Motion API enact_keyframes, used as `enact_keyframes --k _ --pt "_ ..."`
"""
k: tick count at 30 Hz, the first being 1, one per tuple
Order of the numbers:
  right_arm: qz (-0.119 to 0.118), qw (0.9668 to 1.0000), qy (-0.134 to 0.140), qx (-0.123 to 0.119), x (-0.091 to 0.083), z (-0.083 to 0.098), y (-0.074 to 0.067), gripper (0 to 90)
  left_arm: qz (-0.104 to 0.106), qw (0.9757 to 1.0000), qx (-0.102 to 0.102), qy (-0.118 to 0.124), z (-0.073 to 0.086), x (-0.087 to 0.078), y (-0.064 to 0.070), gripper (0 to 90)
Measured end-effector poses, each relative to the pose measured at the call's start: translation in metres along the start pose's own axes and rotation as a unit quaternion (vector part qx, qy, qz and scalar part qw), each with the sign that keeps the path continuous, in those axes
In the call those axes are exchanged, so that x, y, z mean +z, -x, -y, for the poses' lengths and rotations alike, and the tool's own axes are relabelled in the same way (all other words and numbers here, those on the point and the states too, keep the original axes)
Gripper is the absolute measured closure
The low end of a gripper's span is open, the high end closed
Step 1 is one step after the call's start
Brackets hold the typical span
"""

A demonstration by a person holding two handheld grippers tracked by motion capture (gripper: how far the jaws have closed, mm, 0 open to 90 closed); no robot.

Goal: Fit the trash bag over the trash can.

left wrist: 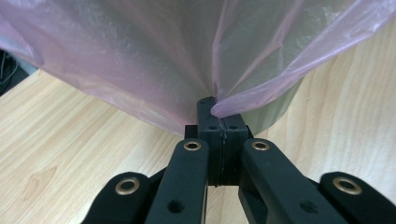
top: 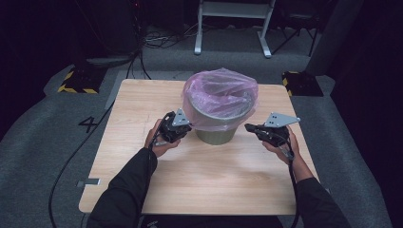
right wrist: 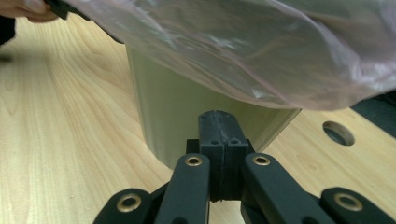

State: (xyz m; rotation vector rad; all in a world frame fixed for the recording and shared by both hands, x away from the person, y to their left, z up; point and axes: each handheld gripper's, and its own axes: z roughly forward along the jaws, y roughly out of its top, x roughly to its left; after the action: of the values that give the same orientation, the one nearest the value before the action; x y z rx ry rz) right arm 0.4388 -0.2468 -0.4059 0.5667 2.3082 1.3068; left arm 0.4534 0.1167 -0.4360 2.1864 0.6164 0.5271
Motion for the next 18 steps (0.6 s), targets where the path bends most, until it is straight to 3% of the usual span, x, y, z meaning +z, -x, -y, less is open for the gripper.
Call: enact_keyframes --k 3,5,6,8,10,12,14,18 --pt "-0.005 0.9999 -0.004 0.01 -0.001 0.002 0.003 89.7 0.0 1.0 -0.005 -0.002 0.004 0.001 -0.001 89.8" --pt "-0.014 0.9997 -0.012 0.016 -0.002 0.003 0.006 80.8 -0.003 1.0 -0.008 -0.002 0.006 0.001 -0.001 89.7" --pt "-0.023 0.9994 -0.018 0.016 -0.003 0.004 0.007 71.8 -0.006 0.9999 -0.008 0.0 0.007 0.001 -0.001 89.2" --pt "-0.019 0.9992 -0.026 0.023 -0.006 0.005 0.01 49.7 -0.012 0.9997 -0.021 0.008 0.008 -0.002 -0.002 77.4" --pt "-0.019 0.999 -0.029 0.027 -0.014 0.004 0.016 42.6 -0.008 0.9996 -0.023 0.015 0.009 -0.005 -0.002 69.4" --pt "-0.013 0.9988 -0.013 0.046 -0.025 0.002 0.023 36.5 -0.012 0.9993 -0.031 0.019 0.009 -0.009 -0.001 54.5" --pt "-0.001 0.9978 0.017 0.063 -0.039 -0.001 0.031 35.7 -0.01 0.9988 -0.035 0.032 0.009 -0.017 -0.001 45.5" --pt "0.025 0.9928 0.071 0.094 -0.062 -0.013 0.047 34.7 -0.029 0.9973 -0.04 0.054 0.009 -0.036 -0.001 28.1"
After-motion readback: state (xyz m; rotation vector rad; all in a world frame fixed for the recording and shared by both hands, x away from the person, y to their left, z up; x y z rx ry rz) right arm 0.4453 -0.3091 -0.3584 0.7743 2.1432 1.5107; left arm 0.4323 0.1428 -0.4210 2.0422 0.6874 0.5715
